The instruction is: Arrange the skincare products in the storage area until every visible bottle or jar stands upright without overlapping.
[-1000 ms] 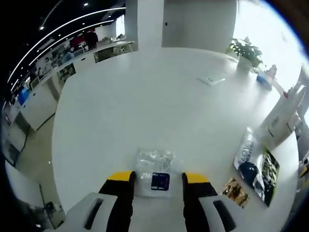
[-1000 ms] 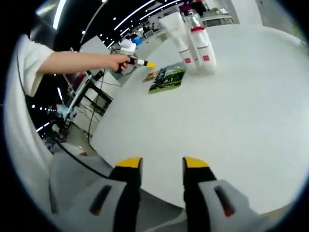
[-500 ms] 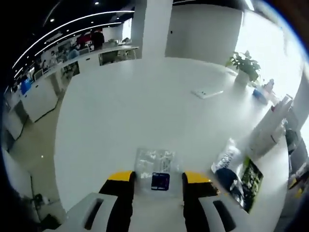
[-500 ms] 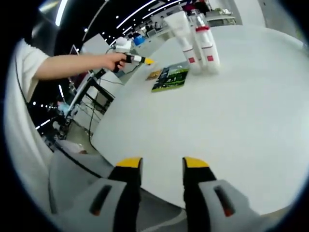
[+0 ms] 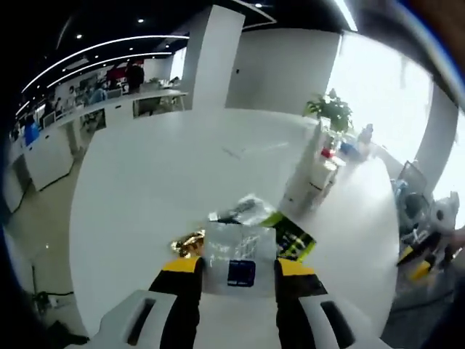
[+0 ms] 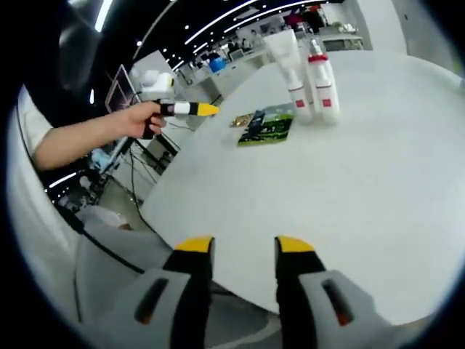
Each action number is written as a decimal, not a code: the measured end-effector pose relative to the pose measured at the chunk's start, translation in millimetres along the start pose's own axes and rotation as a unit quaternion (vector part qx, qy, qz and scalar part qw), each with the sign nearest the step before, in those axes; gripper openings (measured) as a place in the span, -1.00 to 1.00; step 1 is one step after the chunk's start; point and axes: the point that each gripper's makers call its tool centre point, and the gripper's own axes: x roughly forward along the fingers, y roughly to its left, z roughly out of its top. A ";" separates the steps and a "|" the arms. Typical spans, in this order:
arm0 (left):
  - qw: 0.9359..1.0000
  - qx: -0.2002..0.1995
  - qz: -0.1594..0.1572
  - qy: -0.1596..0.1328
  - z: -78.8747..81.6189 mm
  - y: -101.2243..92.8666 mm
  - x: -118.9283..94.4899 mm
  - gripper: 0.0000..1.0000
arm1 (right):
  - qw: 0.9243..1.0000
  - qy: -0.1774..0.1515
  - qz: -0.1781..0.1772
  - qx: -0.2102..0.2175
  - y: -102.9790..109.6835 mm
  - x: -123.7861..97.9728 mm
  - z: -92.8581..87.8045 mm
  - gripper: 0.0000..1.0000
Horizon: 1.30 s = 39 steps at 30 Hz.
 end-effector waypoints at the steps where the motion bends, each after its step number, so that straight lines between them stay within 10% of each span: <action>1: 1.000 -0.002 -0.003 0.000 -7.6 -10.2 -8.1 -0.19 | 1.000 0.000 0.004 -0.006 3.9 -0.7 0.6 -0.31; 16: 0.998 0.059 -0.026 -0.004 -56.2 -96.1 -86.2 -0.18 | 0.998 -0.029 0.063 0.001 55.3 6.9 9.6 -0.30; 27: 0.992 0.117 -0.046 0.003 -79.9 -143.0 -117.2 -0.18 | 0.980 -0.073 0.169 0.069 125.2 10.2 47.2 -0.30; 39: 0.980 0.174 -0.099 -0.011 -87.1 -198.1 -140.9 -0.18 | 0.974 0.023 0.221 0.041 169.5 29.8 24.4 -0.50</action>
